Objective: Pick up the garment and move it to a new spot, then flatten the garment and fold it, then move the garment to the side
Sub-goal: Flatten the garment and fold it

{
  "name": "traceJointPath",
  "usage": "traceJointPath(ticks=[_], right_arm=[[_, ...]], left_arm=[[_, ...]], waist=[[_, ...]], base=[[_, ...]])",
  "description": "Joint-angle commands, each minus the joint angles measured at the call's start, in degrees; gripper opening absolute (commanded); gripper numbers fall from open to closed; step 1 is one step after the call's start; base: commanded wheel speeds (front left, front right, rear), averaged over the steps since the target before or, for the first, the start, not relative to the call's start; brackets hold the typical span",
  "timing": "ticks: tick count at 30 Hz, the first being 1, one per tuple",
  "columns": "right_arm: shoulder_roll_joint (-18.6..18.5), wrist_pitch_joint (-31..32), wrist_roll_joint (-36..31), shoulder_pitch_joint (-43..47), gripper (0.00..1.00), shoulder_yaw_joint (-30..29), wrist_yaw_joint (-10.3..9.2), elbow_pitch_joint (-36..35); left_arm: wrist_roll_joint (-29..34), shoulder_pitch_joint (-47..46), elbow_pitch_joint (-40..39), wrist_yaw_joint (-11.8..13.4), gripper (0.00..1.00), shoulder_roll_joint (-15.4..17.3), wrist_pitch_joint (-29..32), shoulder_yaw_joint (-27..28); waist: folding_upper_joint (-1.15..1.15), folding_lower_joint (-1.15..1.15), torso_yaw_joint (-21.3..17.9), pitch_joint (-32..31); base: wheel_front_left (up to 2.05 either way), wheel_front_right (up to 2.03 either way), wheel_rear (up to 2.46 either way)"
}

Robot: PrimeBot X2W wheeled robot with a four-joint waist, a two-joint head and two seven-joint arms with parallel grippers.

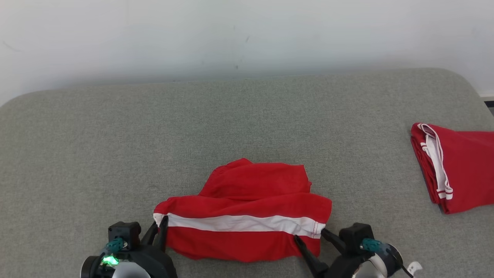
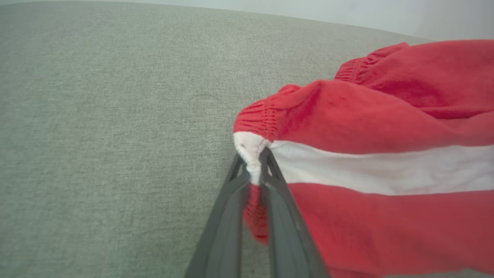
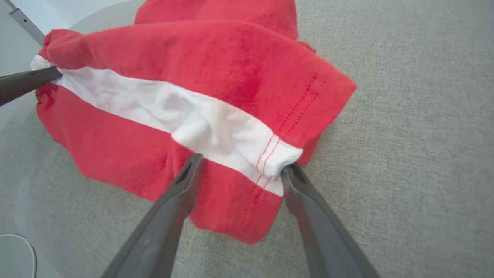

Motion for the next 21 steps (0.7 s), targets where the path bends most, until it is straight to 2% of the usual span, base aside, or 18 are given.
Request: traceJointPath(ticks=[1,2,3,4,5,6,17,21], right_arm=[[0.45,0.33,-0.43,-1.30,1.00,0.45,-0.14,0.30],[0.67,0.51,-0.38,-1.62,1.00,0.75,-0.14,0.58],[0.90,0.70,-0.21,-1.89,0.93,0.93,-0.14,0.81],[1.02,0.78,0.01,-2.12,0.33,1.05,-0.14,0.96],[1.01,0.80,0.20,-2.31,0.11,1.16,-0.14,1.10],[0.97,0.78,0.43,-2.44,0.00,1.32,-0.14,1.14],[-1.30,-2.54,3.43,-1.39,0.00,-2.18,-0.14,-0.79],[-2.76,-2.56,5.38,-0.50,0.00,-4.43,-0.14,-4.12]], left_arm=[[-0.45,-0.61,-0.09,0.08,0.00,0.29,-0.38,-0.15],[-0.34,-0.72,-0.13,0.08,0.00,0.26,-0.42,-0.28],[-0.33,-0.82,-0.13,0.07,0.00,0.20,-0.42,-0.44],[-0.43,-0.87,-0.13,0.06,0.00,0.16,-0.41,-0.54],[-0.52,-0.93,-0.15,0.06,0.00,0.12,-0.43,-0.67],[-0.65,-0.96,-0.18,0.04,0.00,0.06,-0.45,-0.74],[-3.37,0.27,-2.00,-0.15,0.00,0.35,-0.75,0.51],[-5.89,1.33,-5.03,-0.26,0.00,0.21,-1.11,1.85]], waist=[[0.00,0.00,0.04,0.08],[0.00,0.00,0.13,0.10],[0.00,0.00,0.24,0.10],[0.00,0.00,0.35,0.07],[0.00,0.00,0.44,0.02],[0.00,0.00,0.52,-0.06],[0.00,0.00,-0.06,-1.74],[0.00,0.00,-0.48,-2.67]], base=[[0.00,0.00,0.00],[0.00,0.00,0.00],[0.00,0.00,0.00],[0.00,0.00,0.00],[0.00,0.00,0.00],[0.00,0.00,0.00],[0.00,0.00,0.00],[0.00,0.00,0.00]])
